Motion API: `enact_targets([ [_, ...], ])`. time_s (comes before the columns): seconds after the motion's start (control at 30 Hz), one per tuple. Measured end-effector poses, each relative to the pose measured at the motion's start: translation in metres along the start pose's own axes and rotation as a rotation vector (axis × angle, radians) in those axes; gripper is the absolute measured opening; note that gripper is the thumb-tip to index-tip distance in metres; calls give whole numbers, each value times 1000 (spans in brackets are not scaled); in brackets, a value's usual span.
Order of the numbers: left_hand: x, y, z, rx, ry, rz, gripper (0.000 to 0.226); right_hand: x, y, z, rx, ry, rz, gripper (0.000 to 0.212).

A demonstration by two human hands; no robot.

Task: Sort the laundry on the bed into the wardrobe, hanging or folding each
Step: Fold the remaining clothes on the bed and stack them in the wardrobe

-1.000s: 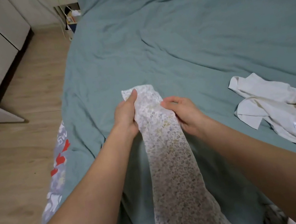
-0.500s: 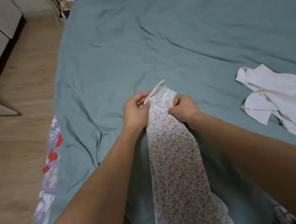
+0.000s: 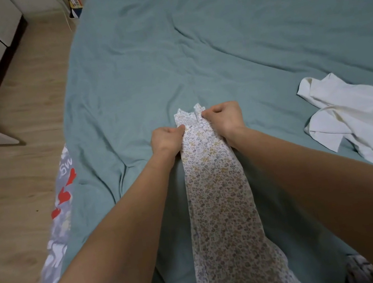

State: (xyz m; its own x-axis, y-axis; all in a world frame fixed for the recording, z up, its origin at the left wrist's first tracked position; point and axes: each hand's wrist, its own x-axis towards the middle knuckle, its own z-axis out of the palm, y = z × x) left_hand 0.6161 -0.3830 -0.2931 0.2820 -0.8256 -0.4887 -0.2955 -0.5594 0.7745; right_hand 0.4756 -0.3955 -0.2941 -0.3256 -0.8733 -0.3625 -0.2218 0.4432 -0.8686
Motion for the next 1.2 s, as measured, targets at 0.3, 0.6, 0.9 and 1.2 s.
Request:
enact_targets([
  [0.3,0,-11,-2,-37,158,151,8,9,3,-4,-94,69,-61,24],
  [0.6,-80,-48,-26,98,96,218,10,-85,25,-44,-290,-8,-229,19],
  [0.9,-179,-106,-35,210,-26,89,11,-177,61,-87,-375,-152,-10,11],
  [1.2,-202,-124,-28,46,-61,-69,32,-223,87,-93,-522,-129,40,34],
])
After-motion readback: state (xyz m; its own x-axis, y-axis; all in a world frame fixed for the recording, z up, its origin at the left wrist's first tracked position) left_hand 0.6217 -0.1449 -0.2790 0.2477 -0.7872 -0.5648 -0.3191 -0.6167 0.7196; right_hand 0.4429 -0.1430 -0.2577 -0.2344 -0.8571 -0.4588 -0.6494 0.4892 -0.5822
